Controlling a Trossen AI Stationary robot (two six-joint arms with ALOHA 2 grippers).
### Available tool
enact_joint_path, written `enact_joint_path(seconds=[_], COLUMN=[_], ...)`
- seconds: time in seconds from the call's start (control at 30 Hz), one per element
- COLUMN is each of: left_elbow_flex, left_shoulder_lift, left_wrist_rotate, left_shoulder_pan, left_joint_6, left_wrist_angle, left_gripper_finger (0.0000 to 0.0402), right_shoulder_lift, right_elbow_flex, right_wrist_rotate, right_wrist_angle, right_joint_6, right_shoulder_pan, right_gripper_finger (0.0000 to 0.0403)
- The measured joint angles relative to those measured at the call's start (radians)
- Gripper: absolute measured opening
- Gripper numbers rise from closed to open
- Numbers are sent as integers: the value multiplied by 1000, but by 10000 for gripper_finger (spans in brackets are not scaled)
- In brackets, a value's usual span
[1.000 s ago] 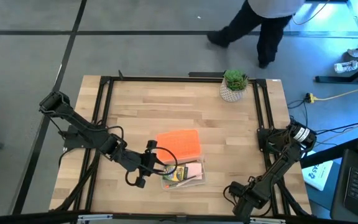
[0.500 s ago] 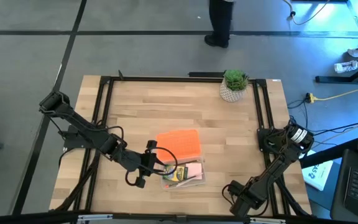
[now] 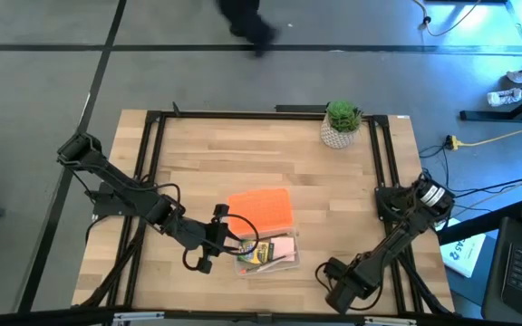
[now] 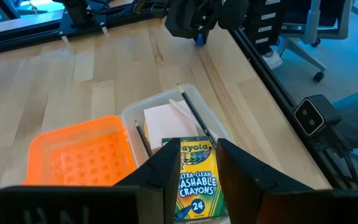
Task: Pack school essentials
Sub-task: Put the blue eraser into the supply box
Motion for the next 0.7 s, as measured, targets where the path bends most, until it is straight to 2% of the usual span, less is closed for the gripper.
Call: enact_joint_path(seconds=[0.33,0.7], left_elbow_flex=[0,0], left_shoulder_lift=[0,0], left_wrist_rotate=[0,0], left_shoulder_pan=[0,0], left_joint_6=[0,0], left_wrist_angle=[0,0], left_gripper_finger=[96,96], right_shoulder_lift=[-3,-5], right_elbow_flex=[33,180], right_wrist_rotate=[-19,44], right_wrist_angle=[22,-152], right_joint_6=[-182,-416], right_shoulder_pan=[-83,-184], right_gripper_finger=[84,84])
